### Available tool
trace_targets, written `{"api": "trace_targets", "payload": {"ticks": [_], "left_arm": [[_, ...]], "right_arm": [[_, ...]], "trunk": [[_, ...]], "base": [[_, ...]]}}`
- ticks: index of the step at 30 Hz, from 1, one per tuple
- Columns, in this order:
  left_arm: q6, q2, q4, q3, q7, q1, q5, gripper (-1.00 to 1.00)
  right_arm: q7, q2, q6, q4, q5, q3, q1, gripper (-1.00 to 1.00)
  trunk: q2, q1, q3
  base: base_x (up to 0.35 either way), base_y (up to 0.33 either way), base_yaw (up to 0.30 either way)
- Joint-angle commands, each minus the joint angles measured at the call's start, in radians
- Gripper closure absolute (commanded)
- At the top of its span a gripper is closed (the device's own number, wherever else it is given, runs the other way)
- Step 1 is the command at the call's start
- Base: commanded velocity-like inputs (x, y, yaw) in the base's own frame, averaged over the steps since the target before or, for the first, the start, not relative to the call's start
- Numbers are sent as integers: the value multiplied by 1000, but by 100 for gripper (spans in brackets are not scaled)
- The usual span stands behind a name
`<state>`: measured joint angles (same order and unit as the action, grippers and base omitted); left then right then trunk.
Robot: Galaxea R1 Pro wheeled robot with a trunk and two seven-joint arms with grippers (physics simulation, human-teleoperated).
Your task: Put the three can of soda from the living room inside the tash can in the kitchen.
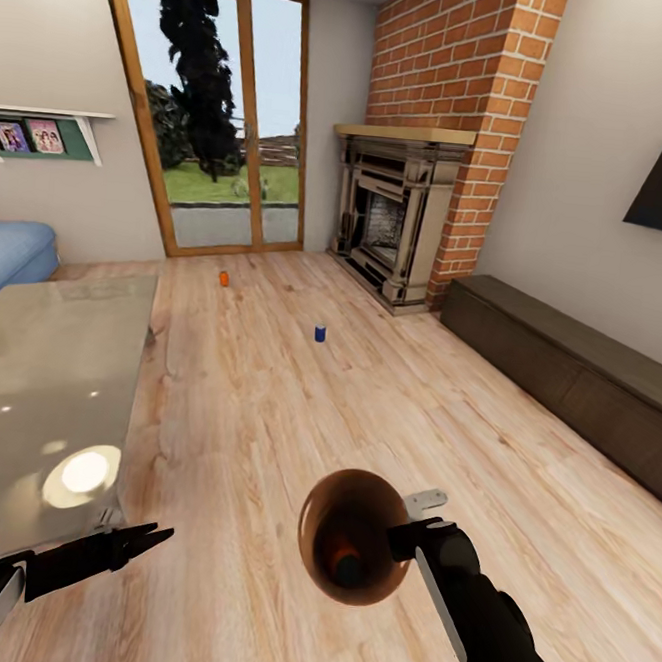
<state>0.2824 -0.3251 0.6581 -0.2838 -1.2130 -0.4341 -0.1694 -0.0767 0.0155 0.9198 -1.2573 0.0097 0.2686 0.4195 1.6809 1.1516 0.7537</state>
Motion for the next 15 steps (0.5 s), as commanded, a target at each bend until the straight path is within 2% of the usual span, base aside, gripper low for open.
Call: {"api": "trace_targets", "payload": {"ticks": [1, 9, 15], "left_arm": [[1, 0, 0, -1, 2, 0, 0, -100], [3, 0, -1, -2, 2, 0, 1, -100], [3, 0, -1, -2, 1, 0, 1, -100]], "right_arm": [[5, 0, -1, -1, -11, 0, 0, 100], [5, 0, -1, -1, -11, 0, 0, 100], [5, 0, -1, -1, -11, 0, 0, 100]], "trunk": [[0, 0, 0], [0, 0, 0], [0, 0, 0]], "base": [[75, -326, 0], [53, -341, 0], [223, -278, 0]]}}
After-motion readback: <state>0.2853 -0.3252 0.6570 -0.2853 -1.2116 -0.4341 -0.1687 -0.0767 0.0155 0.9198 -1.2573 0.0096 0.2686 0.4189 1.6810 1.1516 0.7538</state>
